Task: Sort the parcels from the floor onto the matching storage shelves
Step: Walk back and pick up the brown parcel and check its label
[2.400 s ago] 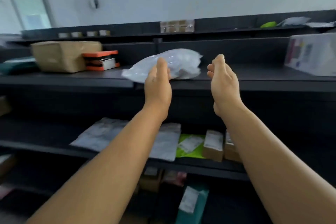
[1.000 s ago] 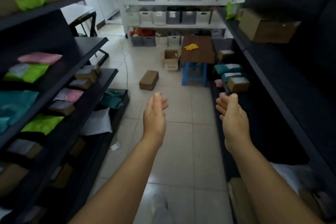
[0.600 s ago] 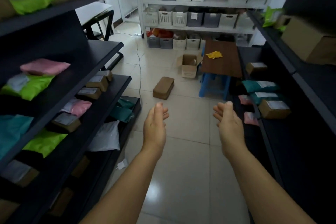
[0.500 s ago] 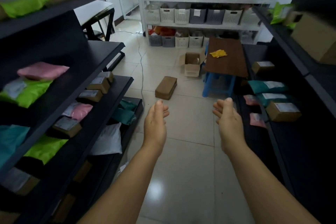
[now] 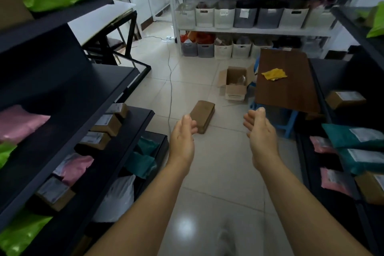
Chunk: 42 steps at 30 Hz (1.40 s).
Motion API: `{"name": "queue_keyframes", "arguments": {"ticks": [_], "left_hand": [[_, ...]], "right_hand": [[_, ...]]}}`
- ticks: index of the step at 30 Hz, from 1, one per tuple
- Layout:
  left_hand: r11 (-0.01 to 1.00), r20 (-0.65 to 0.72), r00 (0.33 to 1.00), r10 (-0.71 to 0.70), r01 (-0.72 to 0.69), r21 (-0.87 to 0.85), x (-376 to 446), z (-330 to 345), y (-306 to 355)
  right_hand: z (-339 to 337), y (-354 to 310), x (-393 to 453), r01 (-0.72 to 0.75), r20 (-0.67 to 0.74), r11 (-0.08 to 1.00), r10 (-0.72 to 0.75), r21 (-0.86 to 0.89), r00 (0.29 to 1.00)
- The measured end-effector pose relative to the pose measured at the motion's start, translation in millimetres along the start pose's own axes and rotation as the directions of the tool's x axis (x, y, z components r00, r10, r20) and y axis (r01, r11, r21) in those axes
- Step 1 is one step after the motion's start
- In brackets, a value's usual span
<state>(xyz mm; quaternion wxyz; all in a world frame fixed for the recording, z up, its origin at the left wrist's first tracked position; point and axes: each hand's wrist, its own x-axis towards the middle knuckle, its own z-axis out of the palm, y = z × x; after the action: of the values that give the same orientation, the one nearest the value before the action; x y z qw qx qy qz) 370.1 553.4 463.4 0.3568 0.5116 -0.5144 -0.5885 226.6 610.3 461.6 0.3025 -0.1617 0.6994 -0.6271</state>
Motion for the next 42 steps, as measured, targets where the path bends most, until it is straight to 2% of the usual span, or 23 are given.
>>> {"name": "queue_keyframes", "arguments": {"ticks": [10, 18, 27, 34, 42], "left_hand": [[0.998, -0.066, 0.996, -0.057, 0.056, -0.019, 160, 40, 32], [0.994, -0.025, 0.994, -0.104, 0.104, 0.014, 299, 48, 25], [0.976, 0.048, 0.979, -0.198, 0.192, 0.108, 509, 45, 11], [0.944, 0.019, 0.953, -0.303, 0.297, 0.14, 623, 65, -55], [0.891, -0.089, 0.906, -0.413, 0.422, 0.167, 708, 98, -207]], "right_hand": [[73, -42, 160, -0.015, 0.091, 0.998, 0.02, -0.056, 0.996], [142, -30, 270, -0.079, 0.026, 0.989, 0.083, -0.128, 0.996], [266, 3, 415, -0.21, -0.079, 0.969, 0.201, -0.127, 0.976], [312, 79, 506, -0.269, -0.101, 0.944, 0.254, -0.192, 0.962], [320, 221, 594, -0.311, -0.071, 0.903, 0.304, -0.296, 0.95]]}}
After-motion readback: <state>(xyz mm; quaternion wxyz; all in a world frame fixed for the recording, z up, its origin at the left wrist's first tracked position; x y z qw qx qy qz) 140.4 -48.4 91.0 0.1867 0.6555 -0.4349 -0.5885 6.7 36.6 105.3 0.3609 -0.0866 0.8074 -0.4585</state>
